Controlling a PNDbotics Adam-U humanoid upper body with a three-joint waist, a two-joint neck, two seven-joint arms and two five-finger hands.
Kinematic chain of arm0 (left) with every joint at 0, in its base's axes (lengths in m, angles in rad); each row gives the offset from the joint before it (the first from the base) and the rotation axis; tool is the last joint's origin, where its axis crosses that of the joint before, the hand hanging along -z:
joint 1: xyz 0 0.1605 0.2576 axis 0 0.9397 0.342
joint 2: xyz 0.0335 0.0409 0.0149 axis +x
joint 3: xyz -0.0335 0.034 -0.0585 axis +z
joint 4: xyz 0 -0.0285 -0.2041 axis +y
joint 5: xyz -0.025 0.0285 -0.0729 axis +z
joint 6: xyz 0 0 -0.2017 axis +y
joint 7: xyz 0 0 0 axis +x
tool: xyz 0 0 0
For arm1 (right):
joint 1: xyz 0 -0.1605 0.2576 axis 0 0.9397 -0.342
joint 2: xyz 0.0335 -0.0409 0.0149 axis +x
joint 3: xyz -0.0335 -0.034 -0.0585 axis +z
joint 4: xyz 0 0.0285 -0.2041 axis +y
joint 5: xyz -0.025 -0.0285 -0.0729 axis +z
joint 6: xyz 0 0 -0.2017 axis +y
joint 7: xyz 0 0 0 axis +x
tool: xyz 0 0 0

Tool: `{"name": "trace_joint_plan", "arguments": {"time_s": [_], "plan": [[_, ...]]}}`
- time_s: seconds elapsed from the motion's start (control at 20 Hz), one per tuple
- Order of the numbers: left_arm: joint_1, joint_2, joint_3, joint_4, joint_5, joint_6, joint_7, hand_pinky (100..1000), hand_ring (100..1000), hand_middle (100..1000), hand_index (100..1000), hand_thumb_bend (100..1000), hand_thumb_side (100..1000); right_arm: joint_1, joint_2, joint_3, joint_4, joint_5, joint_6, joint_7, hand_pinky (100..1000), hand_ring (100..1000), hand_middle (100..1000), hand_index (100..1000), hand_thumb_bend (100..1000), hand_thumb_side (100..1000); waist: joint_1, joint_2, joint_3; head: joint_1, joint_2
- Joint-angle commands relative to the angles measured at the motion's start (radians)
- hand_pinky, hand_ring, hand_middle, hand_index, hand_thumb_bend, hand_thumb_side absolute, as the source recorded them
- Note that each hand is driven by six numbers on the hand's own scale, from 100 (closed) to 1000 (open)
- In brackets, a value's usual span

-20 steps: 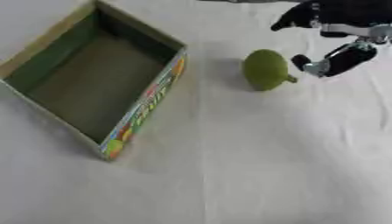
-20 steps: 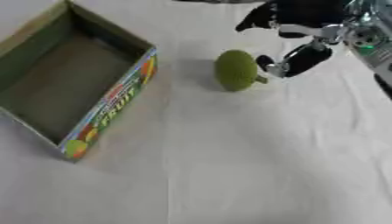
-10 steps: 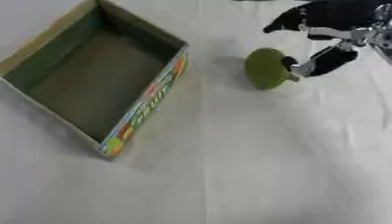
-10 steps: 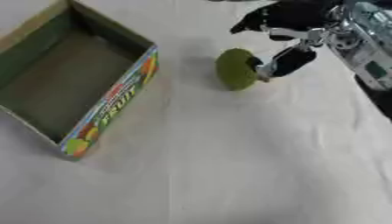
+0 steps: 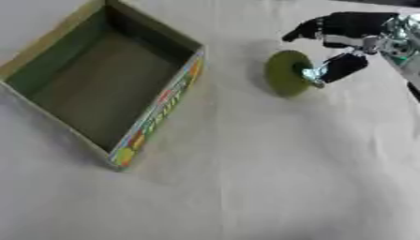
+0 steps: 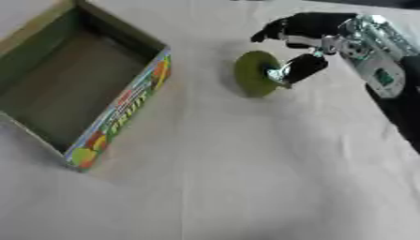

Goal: Pick up objects on the table and place them in the box.

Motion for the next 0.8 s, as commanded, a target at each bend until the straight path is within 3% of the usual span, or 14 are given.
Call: {"name": "trace_joint_plan", "arguments": {"time_s": [0.05, 0.15, 0.35, 0.45, 0.55, 0.65, 0.7, 0.8], "plan": [[-0.008, 0.018, 0.0, -0.019, 0.005, -0.002, -0.003, 591, 660, 626, 737, 100, 568, -0.021, -0.012, -0.004, 0.035, 0.033, -0.026, 0.018, 915, 928, 863, 986, 100, 720, 0.005, -0.02, 0.002, -0.004, -0.001], [-0.008, 0.019, 0.0, -0.019, 0.005, -0.003, -0.004, 591, 660, 626, 737, 100, 568, -0.024, -0.01, -0.002, 0.051, 0.051, -0.041, 0.031, 915, 928, 864, 987, 100, 726, 0.005, -0.02, 0.003, -0.004, 0.0], [-0.007, 0.019, -0.001, -0.019, 0.005, -0.001, -0.006, 591, 661, 627, 737, 100, 568, -0.022, -0.013, -0.003, 0.061, 0.065, -0.065, 0.048, 908, 905, 845, 970, 100, 655, 0.003, -0.021, 0.003, -0.003, 0.003], [-0.009, 0.02, -0.002, -0.019, 0.005, -0.001, -0.008, 591, 661, 626, 737, 100, 568, -0.02, -0.014, -0.002, 0.06, 0.062, -0.074, 0.054, 902, 884, 803, 930, 100, 542, 0.003, -0.021, 0.003, -0.002, 0.004], [-0.008, 0.02, -0.001, -0.019, 0.005, -0.002, -0.008, 591, 661, 626, 737, 100, 568, -0.015, -0.017, -0.002, 0.051, 0.05, -0.082, 0.053, 883, 850, 723, 862, 100, 370, 0.003, -0.021, 0.005, -0.001, 0.006], [-0.007, 0.02, -0.001, -0.019, 0.005, -0.002, -0.008, 591, 661, 626, 737, 100, 568, -0.007, -0.022, -0.007, 0.037, 0.031, -0.079, 0.034, 852, 809, 638, 791, 100, 415, 0.003, -0.021, 0.005, 0.001, 0.009], [-0.008, 0.02, -0.001, -0.019, 0.005, -0.002, -0.008, 591, 661, 626, 737, 100, 568, -0.004, -0.024, -0.008, 0.031, 0.023, -0.073, 0.021, 852, 809, 638, 791, 100, 415, 0.003, -0.021, 0.006, 0.001, 0.009], [-0.009, 0.019, -0.002, -0.019, 0.005, -0.002, -0.009, 591, 661, 625, 737, 100, 568, 0.002, -0.027, -0.012, 0.026, 0.004, -0.061, -0.011, 811, 744, 558, 702, 100, 405, 0.003, -0.022, 0.006, 0.003, 0.009]]}}
